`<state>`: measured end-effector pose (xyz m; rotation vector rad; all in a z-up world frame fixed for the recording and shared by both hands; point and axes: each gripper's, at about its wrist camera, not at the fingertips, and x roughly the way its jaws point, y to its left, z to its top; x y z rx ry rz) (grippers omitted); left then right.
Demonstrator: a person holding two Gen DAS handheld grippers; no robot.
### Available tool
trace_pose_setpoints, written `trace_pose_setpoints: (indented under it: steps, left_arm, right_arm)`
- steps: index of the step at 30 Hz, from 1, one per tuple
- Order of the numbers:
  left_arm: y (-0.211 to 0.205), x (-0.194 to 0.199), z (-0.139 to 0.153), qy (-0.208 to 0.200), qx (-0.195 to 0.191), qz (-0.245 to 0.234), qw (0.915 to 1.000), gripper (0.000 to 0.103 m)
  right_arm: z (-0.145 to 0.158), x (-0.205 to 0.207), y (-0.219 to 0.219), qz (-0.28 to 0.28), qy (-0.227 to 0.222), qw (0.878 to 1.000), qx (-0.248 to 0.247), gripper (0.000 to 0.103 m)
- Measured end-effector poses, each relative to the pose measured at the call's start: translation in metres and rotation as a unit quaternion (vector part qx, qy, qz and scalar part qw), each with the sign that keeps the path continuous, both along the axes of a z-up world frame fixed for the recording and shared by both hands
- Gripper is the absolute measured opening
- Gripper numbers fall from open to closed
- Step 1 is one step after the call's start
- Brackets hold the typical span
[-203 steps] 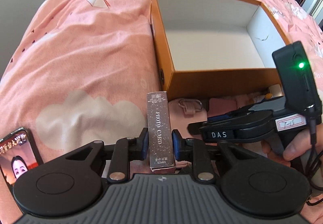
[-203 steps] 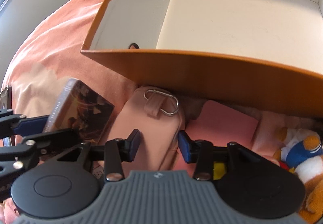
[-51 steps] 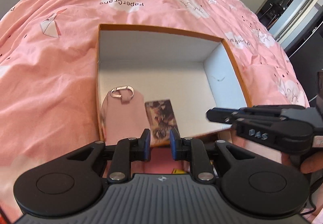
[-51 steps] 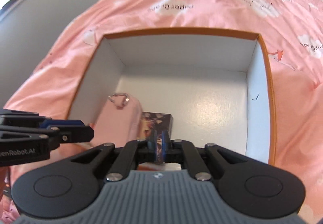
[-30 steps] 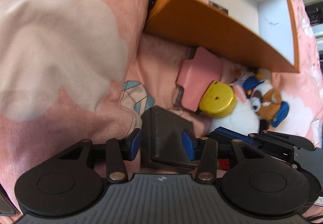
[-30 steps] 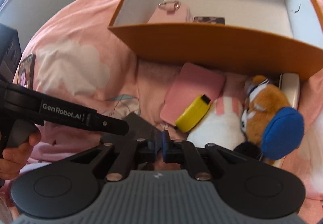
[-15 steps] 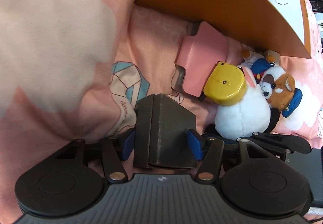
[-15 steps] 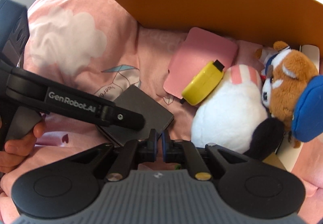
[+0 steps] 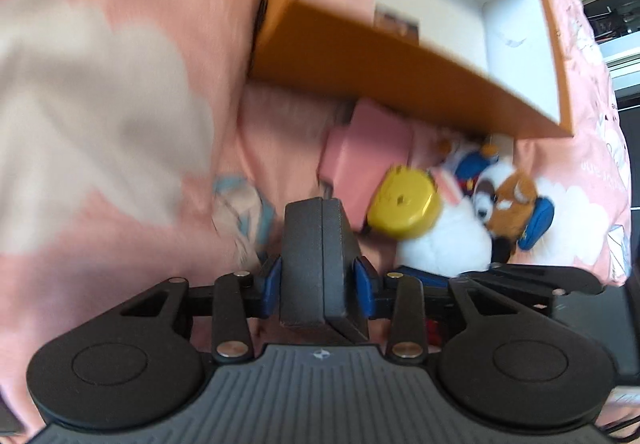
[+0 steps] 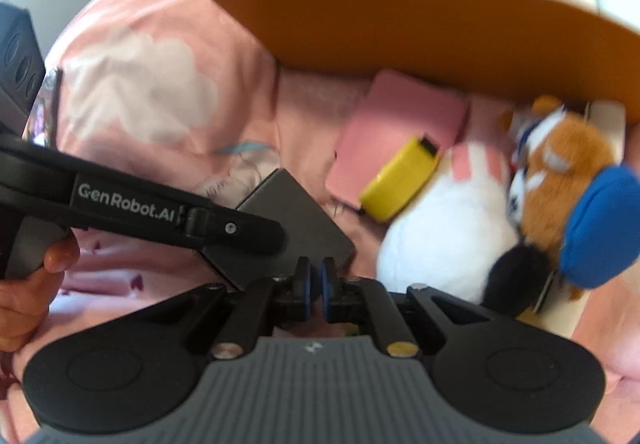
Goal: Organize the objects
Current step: 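Grasp the black card case with the left gripper, then lift the black card case while the right gripper grasps the pink card holder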
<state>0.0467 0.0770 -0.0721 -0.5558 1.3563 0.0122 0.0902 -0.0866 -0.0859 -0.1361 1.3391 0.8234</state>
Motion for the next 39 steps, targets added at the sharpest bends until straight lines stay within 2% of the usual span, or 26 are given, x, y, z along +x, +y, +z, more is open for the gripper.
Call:
trace_pose_setpoints:
  steps: [2,4,8,9,10,11,15,18,20,23,28,32,36,39]
  left_arm:
    - [-0.001,0.001,0.014,-0.031,0.037,0.001,0.9988,0.043]
    - [0.0,0.002,0.025,-0.061,0.067,0.005,0.9959,0.043]
    - [-0.001,0.01,0.033,-0.092,0.104,0.01,0.9902,0.043]
    - [-0.001,0.012,0.033,-0.096,0.114,0.01,0.9888,0.043]
    - [-0.002,0.013,0.034,-0.099,0.122,0.01,0.9876,0.043]
    - [-0.001,0.014,0.033,-0.101,0.127,0.012,0.9866,0.043]
    - [-0.001,0.017,0.028,-0.104,0.129,0.017,0.986,0.043]
    - [0.003,0.017,0.028,-0.107,0.123,0.017,0.9865,0.043]
    - [0.005,0.017,0.027,-0.107,0.126,0.017,0.986,0.043]
    - [0.008,0.017,0.026,-0.103,0.135,0.021,0.9853,0.043]
    - [0.013,0.017,0.025,-0.102,0.129,0.021,0.9862,0.043]
    - [0.013,0.019,0.022,-0.102,0.117,0.019,0.9876,0.043]
    - [0.014,0.019,0.019,-0.098,0.119,0.017,0.9879,0.043]
    - [0.015,0.019,0.016,-0.095,0.116,0.019,0.9885,0.043]
  right_arm:
    - [0.011,0.006,-0.002,-0.013,-0.016,1.0,0.013,0.015]
    - [0.022,0.016,-0.005,-0.037,-0.034,0.998,0.03,0.038]
    - [0.02,0.046,-0.002,-0.098,-0.045,0.994,0.024,0.053]
    - [0.016,0.053,0.0,-0.115,-0.04,0.992,0.017,0.06]
    - [0.013,0.06,0.002,-0.123,-0.037,0.992,0.013,0.06]
    - [0.01,0.065,0.005,-0.126,-0.037,0.991,0.011,0.06]
    - [-0.001,0.078,0.027,-0.127,-0.051,0.99,-0.024,0.082]
    - [-0.007,0.085,0.04,-0.117,-0.054,0.99,-0.047,0.091]
    - [-0.007,0.085,0.045,-0.123,-0.045,0.99,-0.052,0.092]
    - [-0.005,0.083,0.049,-0.119,-0.016,0.992,-0.024,0.087]
    - [-0.029,0.091,0.044,-0.168,0.003,0.984,-0.062,0.079]
    - [-0.034,0.093,0.046,-0.179,0.005,0.981,-0.072,0.08]
    - [-0.047,0.095,0.05,-0.176,0.008,0.98,-0.087,0.088]
    - [-0.057,0.098,0.049,-0.182,0.015,0.979,-0.093,0.088]
